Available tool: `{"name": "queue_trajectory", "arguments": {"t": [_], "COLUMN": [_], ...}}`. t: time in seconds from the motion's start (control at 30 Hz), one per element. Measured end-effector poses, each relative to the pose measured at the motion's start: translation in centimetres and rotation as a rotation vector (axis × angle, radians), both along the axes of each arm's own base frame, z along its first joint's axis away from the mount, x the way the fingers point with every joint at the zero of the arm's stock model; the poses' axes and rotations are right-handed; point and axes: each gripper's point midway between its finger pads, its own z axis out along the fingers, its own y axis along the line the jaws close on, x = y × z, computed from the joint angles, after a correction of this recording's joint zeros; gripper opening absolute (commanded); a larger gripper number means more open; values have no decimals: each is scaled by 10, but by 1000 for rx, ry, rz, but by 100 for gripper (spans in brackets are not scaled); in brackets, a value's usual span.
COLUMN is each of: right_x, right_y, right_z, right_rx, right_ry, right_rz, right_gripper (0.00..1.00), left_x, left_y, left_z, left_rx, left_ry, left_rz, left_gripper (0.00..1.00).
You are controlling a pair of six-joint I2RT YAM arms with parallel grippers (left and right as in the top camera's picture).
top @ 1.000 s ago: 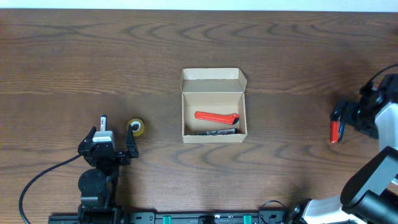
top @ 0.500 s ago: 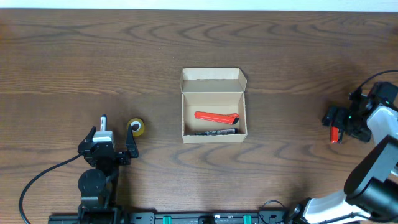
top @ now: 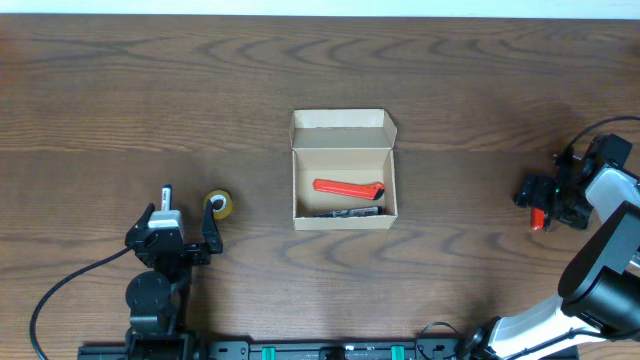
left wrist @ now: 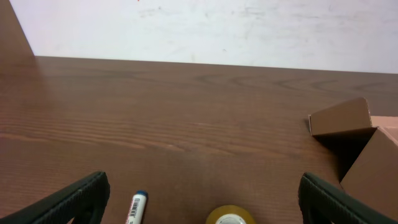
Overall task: Pack container
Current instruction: 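Close the right gripper on the red stapler and lift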
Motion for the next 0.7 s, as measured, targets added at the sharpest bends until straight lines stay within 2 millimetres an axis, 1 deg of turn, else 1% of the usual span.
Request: {"name": "queue_trajectory", "arguments": {"t": [0.03,0.1,0.23,0.27,0.33,0.37,0.57,0.63,0.67,0.7], "right_x": [0,0,0,1,1,2,4,7,9,12], "right_y": [0,0,0,-1,-1,-1,3,9,17,31], "right_z": [0,-1,-1,0,0,1,3,3,3,4], "right_rx": [-1,-1,-3,-4,-3,-3,17,39,56,81], "right_ry": [-1,1,3,-2,-4,-4,-17,-25,-27,-24], "right_rz": [2,4,8,10,10,9,11,23,39,72], "right_gripper": [63,52,23,19,4,1,1,1,1,1], "left_x": [0,0,0,0,0,0,0,0,0,0], "left_y": [0,0,0,0,0,0,0,0,0,0], "left_z": [0,0,0,0,0,0,0,0,0,0], "left_rx": [0,0,-1,0,0,0,0,0,0,0], "left_ry": [0,0,0,0,0,0,0,0,0,0], "left_rz": [0,-2,-2,-2,-2,-2,-2,-2,-2,-2], "left_gripper": [95,95,95,95,95,95,95,95,95,95]}}
